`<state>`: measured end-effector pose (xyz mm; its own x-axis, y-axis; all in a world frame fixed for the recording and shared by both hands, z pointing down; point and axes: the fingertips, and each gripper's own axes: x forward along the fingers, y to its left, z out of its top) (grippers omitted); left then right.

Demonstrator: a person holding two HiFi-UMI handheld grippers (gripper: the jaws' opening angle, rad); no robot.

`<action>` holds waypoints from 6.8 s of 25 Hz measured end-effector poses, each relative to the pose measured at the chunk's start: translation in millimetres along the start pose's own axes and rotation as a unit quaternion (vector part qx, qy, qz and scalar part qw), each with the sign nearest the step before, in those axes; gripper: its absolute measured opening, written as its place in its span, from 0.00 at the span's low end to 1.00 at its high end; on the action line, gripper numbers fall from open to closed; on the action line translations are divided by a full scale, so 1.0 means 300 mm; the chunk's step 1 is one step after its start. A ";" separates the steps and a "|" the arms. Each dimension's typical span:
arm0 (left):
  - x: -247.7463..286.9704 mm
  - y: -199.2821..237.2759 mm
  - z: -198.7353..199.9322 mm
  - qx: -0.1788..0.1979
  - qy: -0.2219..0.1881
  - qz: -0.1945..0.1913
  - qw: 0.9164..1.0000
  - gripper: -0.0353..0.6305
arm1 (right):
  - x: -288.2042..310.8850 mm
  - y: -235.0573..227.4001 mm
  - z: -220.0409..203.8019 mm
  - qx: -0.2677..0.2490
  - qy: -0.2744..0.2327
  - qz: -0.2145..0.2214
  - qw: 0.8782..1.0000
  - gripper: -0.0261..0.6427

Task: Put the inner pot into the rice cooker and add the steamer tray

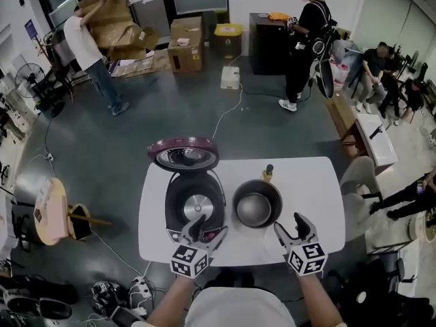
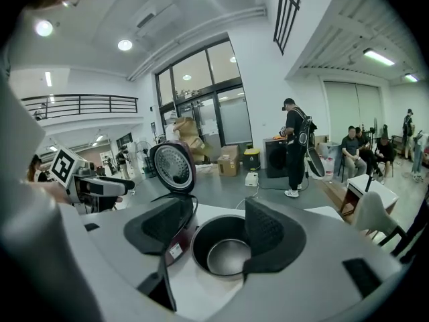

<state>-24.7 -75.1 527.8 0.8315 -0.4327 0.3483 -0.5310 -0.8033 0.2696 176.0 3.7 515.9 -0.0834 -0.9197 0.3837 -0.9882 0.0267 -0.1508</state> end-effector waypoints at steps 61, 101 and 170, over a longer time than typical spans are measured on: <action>0.572 0.021 -0.474 -0.109 0.173 0.159 0.966 0.60 | 0.480 -0.361 -0.333 -0.042 0.168 0.135 0.976 0.50; 0.639 0.159 -0.729 -0.186 0.226 0.282 0.914 0.22 | 0.673 -0.457 -0.601 -0.036 0.255 0.079 0.963 0.17; -0.114 0.511 -0.163 -0.082 0.135 0.318 0.935 0.24 | 0.649 0.347 -0.036 -0.029 0.131 0.113 0.985 0.16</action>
<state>-142.5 -163.5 601.1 0.2795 -0.6640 0.6935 -0.9401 -0.3359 0.0573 55.4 -168.2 584.8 -0.3242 -0.7554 0.5694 -0.9458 0.2480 -0.2096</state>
